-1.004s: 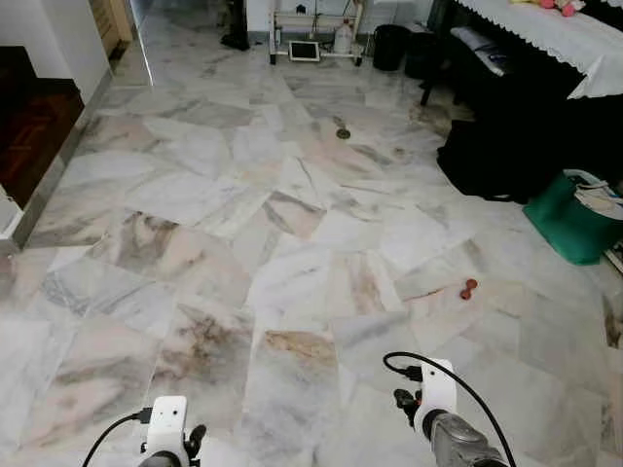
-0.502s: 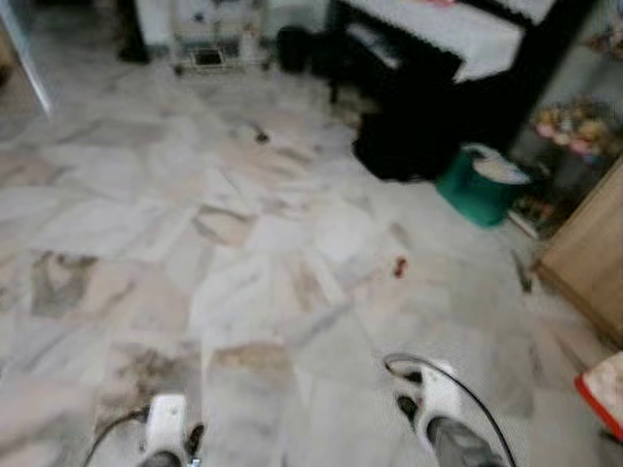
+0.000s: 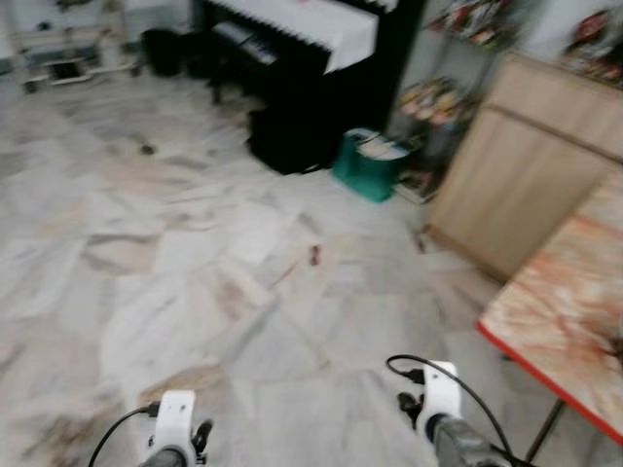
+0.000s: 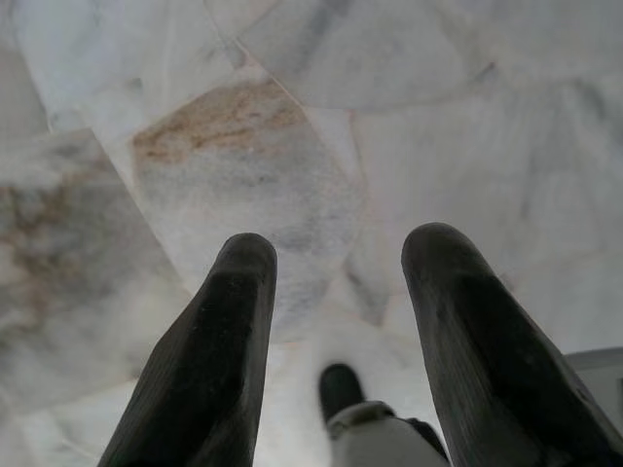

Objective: Setting the table

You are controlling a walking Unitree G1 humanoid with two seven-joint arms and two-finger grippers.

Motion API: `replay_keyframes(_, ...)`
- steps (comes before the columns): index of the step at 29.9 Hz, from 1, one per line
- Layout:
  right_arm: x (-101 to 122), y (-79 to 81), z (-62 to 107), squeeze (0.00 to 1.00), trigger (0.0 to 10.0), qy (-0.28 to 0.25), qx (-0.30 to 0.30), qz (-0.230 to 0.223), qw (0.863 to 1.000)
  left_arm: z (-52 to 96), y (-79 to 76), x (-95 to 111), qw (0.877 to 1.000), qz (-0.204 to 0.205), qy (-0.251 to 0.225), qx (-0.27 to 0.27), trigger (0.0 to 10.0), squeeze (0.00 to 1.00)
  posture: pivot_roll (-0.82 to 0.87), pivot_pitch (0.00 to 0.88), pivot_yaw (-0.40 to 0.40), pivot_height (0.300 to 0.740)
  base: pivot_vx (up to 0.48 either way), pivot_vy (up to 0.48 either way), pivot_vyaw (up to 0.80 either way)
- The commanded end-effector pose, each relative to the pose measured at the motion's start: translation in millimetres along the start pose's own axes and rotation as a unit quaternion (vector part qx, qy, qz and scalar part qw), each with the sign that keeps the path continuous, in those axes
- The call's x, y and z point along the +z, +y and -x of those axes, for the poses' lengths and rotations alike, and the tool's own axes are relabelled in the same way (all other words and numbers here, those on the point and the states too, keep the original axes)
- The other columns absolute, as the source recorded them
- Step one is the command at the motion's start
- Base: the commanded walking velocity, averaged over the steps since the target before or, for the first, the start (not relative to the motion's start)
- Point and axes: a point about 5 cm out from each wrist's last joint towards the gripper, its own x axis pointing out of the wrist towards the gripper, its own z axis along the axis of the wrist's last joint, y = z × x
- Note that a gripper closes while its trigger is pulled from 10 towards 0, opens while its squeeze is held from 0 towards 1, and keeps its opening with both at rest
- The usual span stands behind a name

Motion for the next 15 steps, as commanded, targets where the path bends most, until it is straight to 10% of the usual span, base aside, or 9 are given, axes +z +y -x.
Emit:
replay_keyframes(1,0.7,-8.4,1.1,0.0,10.0,-0.001,-0.013,0.0,1.0,-0.8,-6.4,-0.2,1.0,-0.002,0.003,-0.009,10.0,0.0,-0.01,0.0,-0.071,0.74,0.0,0.0,-0.76)
replay_keyframes(15,0.6,-8.8,1.2,0.0,10.0,-0.001,-0.014,0.001,1.0,-0.5,-7.1,-3.1,1.0,0.0,0.013,-0.008,10.0,0.0,-0.01,0.0,-0.072,0.74,0.0,0.0,-0.76)
